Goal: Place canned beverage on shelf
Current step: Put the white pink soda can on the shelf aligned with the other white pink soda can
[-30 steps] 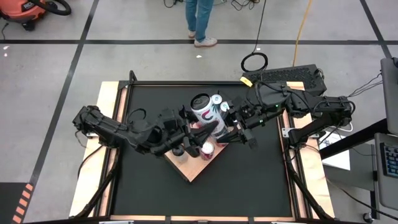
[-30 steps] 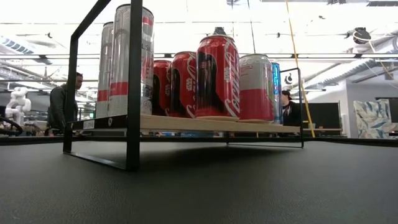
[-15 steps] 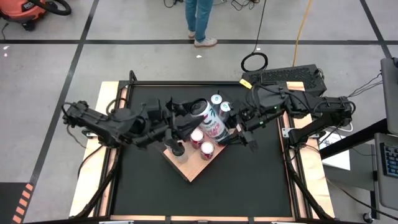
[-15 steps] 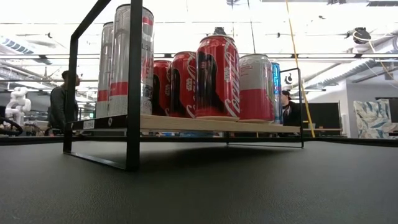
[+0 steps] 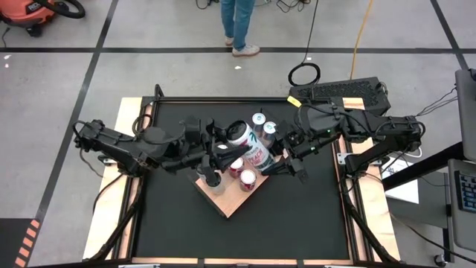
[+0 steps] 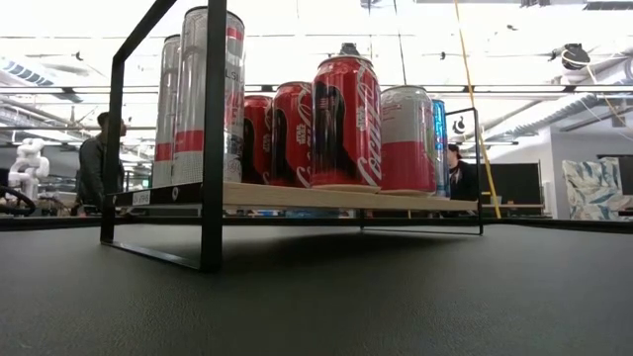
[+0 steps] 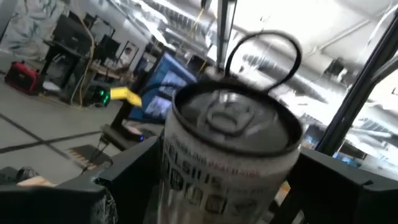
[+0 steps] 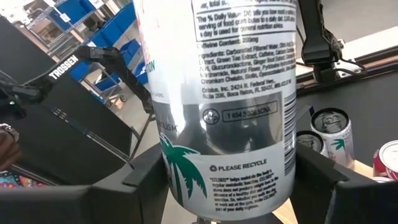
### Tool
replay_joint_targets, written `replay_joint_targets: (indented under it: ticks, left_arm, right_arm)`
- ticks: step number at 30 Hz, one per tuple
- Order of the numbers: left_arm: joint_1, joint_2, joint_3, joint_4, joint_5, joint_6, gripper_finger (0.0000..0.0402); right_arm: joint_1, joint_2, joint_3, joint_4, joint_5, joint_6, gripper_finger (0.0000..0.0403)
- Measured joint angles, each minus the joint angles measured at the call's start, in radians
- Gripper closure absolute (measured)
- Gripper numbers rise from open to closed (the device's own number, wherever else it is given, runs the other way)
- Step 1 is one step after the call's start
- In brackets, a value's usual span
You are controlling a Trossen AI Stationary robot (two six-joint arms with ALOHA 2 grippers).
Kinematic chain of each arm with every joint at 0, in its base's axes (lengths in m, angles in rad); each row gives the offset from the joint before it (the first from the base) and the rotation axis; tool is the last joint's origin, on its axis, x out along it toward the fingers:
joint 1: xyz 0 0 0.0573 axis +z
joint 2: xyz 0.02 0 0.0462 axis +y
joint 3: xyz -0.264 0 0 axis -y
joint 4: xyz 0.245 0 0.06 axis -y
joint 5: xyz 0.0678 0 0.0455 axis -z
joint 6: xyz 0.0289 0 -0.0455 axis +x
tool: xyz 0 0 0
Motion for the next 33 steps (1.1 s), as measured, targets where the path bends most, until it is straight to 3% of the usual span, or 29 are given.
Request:
replay_joint_targets:
  ticks: [12, 21, 26, 33]
  left_arm:
    - [0.003, 0.001, 0.000, -0.012, -0.001, 0.002, 0.0071]
    - [0.004, 0.001, 0.000, -0.020, 0.014, 0.011, 0.0148]
    - [0.004, 0.001, 0.000, -0.019, 0.018, 0.014, 0.0157]
    - [0.003, 0.001, 0.000, -0.014, 0.016, -0.004, 0.0156]
  right_arm:
    - [0.000, 0.000, 0.000, -0.024, 0.006, 0.006, 0.0173]
    - [0.000, 0.000, 0.000, -0.027, 0.011, 0.004, 0.0173]
    - [0.000, 0.000, 0.000, -0.028, 0.028, -0.009, 0.0170]
    - [0.000, 0.000, 0.000, -0.022, 0.029, -0.047, 0.0127]
